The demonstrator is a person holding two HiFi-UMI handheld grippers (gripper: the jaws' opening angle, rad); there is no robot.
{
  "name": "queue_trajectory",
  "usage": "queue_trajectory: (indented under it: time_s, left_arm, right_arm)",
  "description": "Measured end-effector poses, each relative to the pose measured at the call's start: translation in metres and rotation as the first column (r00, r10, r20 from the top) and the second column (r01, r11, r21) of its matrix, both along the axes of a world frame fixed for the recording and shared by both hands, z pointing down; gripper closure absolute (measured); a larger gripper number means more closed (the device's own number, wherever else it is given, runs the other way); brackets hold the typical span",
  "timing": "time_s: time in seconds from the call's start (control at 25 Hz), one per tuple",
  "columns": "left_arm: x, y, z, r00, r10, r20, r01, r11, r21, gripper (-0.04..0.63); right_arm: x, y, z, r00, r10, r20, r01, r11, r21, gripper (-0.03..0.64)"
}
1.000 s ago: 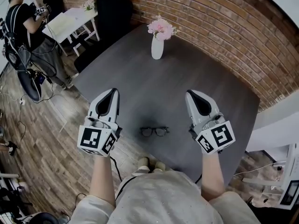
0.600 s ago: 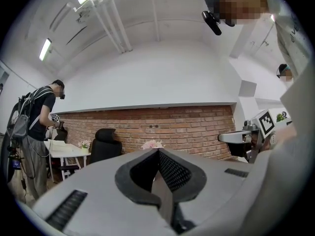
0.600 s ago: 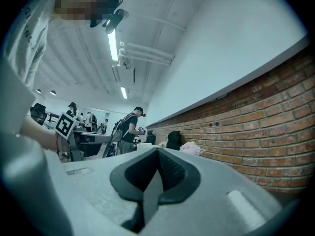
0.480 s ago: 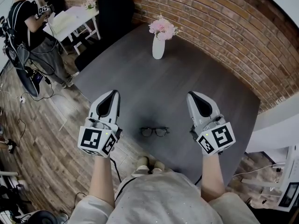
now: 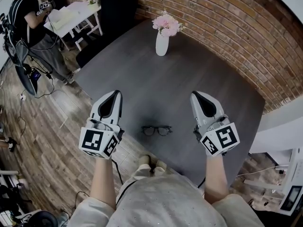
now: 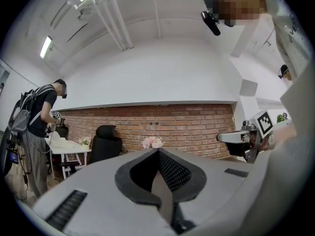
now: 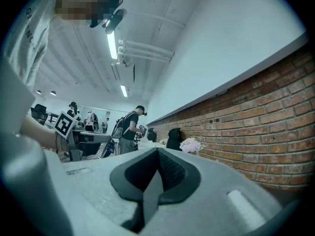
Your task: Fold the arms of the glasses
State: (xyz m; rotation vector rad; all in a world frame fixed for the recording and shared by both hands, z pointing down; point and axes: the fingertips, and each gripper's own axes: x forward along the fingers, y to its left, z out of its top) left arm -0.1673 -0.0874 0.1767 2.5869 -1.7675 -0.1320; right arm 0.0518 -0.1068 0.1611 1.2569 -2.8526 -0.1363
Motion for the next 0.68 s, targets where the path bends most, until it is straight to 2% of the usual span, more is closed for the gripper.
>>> queue_trajectory:
  time_s: [0.68]
  left_arm:
    - [-0.004,0.001,0.031,1.0,-0.014,-0.021,0.013,0.999,-0.047,0.597]
  right_arm:
    - [-0.001,-0.003,0.026,1.0,-0.01,-0.013,0.01,0.999,-0.041,0.617]
